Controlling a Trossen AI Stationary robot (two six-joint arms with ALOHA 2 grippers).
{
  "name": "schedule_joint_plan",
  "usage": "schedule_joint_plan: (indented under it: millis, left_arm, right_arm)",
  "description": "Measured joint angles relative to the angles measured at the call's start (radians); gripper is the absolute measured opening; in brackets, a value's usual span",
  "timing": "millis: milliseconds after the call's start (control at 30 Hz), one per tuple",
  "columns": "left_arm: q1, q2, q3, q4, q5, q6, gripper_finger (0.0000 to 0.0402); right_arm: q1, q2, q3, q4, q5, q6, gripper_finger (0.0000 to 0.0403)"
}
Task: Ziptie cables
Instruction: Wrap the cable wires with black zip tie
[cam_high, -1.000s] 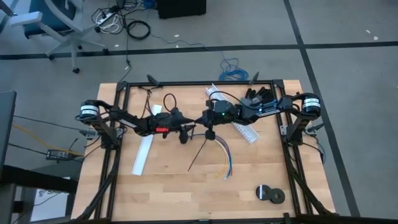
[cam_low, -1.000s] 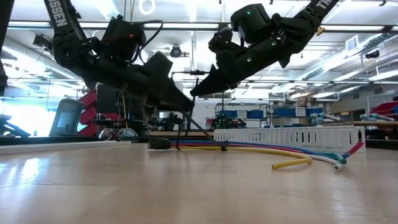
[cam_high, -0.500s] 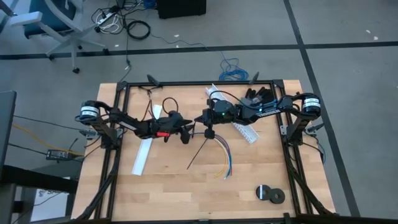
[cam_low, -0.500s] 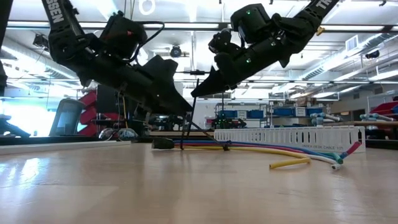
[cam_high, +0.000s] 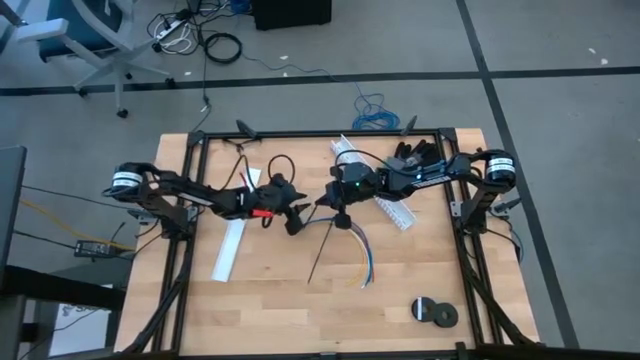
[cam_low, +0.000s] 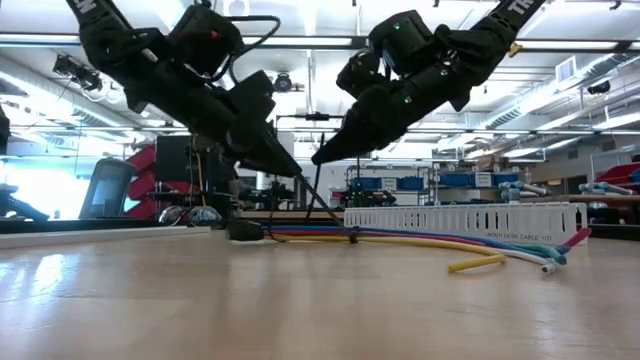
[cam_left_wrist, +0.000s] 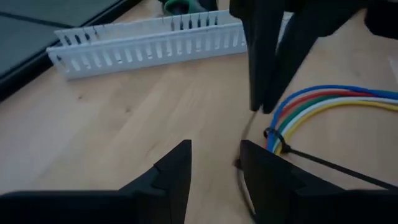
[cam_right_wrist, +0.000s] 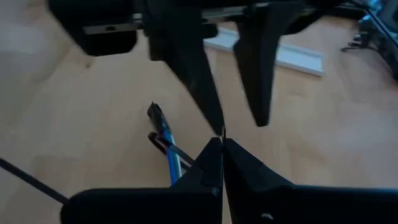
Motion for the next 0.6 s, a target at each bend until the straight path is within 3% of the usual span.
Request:
schedule_joint_plan:
  millis: [233,400,600]
  left_arm:
    - [0.070,-0.006,-0.001,-0.036,0.089,-0.006,0.0147]
    - [0.075,-0.006,-0.001,-0.031,0.138,-0.121,0.0147]
    - [0.062,-0.006,0.002,-0.034,0.133,-0.194,0.0147]
  right_arm:
    - [0.000,0.000,0.000,0.046,-0.008,0.001,0.0000]
    - [0.000,0.000,0.000,0.081,0.118,0.002,0.0000]
    - [-0.003,0.000,0.000,0.112,0.136,-0.015,0.0000]
